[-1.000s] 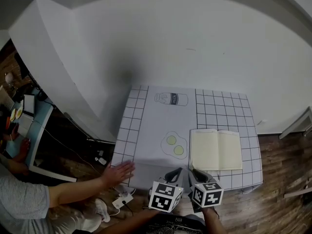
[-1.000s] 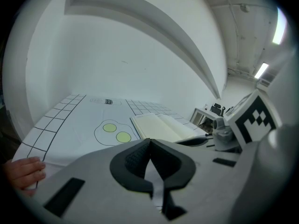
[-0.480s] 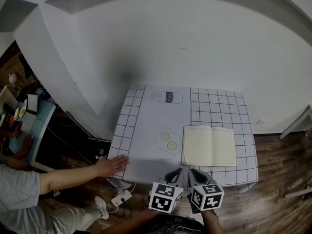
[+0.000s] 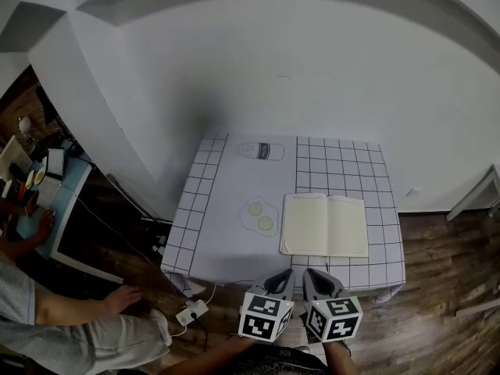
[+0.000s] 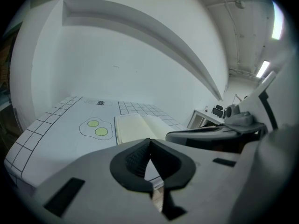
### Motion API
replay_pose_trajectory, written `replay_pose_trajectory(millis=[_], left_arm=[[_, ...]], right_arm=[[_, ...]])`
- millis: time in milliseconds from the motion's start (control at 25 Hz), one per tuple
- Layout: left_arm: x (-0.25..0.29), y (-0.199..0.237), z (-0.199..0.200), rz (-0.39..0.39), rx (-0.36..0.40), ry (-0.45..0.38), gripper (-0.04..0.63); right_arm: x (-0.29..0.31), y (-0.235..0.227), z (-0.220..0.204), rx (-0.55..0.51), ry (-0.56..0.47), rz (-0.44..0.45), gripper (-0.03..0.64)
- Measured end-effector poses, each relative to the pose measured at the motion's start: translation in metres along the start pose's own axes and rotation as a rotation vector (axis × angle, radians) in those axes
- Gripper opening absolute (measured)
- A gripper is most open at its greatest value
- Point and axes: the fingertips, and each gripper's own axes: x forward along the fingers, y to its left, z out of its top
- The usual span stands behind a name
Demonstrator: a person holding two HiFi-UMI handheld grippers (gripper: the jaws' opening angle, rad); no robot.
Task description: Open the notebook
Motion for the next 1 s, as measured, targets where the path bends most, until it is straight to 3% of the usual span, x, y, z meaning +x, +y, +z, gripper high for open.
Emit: replay_pose_trajectory(millis=[440, 1000], left_arm=[[-0.004, -0.023, 0.004, 0.008, 0.005, -0.02, 0.009], [-0.005, -0.02, 0.005, 0.033, 0.007, -0.029, 0.01]], right_arm=[[-0.027, -0.008, 0.006, -0.016, -0.045, 0.0, 0.012], [-0.025, -0.004, 0.008, -0.041, -0.047, 0.024, 0.012]])
